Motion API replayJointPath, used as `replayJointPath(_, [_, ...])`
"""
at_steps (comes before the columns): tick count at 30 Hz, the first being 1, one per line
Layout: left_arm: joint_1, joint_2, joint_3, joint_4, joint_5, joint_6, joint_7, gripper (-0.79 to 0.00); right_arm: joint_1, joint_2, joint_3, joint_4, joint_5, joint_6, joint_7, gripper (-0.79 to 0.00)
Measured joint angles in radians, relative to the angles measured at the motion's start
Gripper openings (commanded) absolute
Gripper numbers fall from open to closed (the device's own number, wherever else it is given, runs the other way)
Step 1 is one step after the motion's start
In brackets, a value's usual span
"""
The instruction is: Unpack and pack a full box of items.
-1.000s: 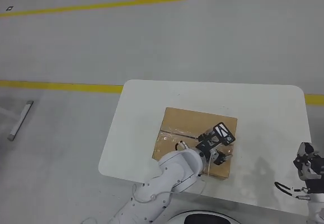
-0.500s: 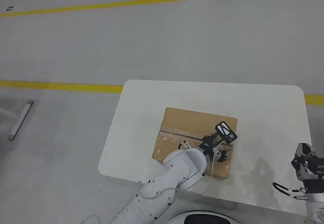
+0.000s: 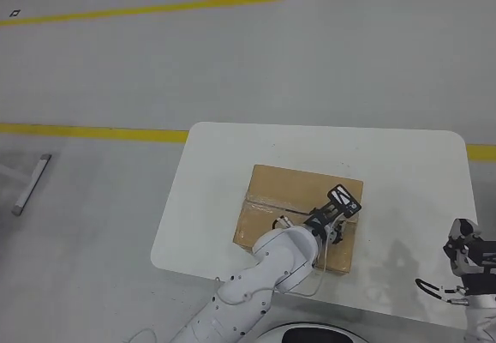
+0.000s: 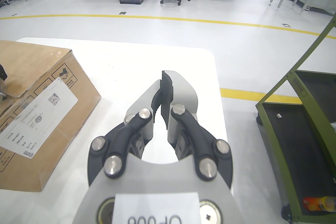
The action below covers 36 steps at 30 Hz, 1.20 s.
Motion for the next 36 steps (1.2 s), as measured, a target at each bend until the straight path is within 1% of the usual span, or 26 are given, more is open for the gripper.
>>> replayJointPath(7, [0.024, 0.002, -0.025, -0.023, 0.014, 0.002, -0.005, -0.785, 0.004, -0.004, -0.007, 0.004, -0.007, -0.002, 0.004, -0.785])
replayJointPath(13, [0.060, 0.016, -0.095, -0.078, 0.022, 0.000, -0.009, -0.785, 0.011, -0.007, -0.013, -0.004, 0.000, -0.018, 0.008, -0.785])
replayJointPath(19, [0.115, 0.044, -0.218, -0.193, 0.069, -0.010, -0.042, -0.785, 0.025, -0.009, -0.033, -0.038, 0.023, -0.068, 0.026, -0.785])
replayJointPath(24, [0.185, 0.071, -0.356, -0.307, 0.084, -0.033, -0.071, -0.785, 0.043, -0.010, -0.073, -0.067, -0.010, -0.091, 0.045, -0.785])
replayJointPath(26, [0.205, 0.082, -0.418, -0.346, 0.092, -0.063, -0.086, -0.785, 0.051, -0.011, -0.096, -0.073, -0.027, -0.095, 0.051, -0.785])
replayJointPath(29, [0.231, 0.095, -0.508, -0.401, 0.106, -0.075, -0.100, -0.785, 0.055, -0.013, -0.125, -0.084, -0.047, -0.104, 0.053, -0.785])
replayJointPath(32, [0.243, 0.106, -0.580, -0.430, 0.135, -0.090, -0.101, -0.785, 0.056, -0.014, -0.143, -0.093, -0.051, -0.116, 0.058, -0.785])
replayJointPath(36, [0.250, 0.114, -0.649, -0.444, 0.158, -0.086, -0.090, -0.785, 0.068, -0.014, -0.168, -0.097, -0.066, -0.131, 0.069, -0.785])
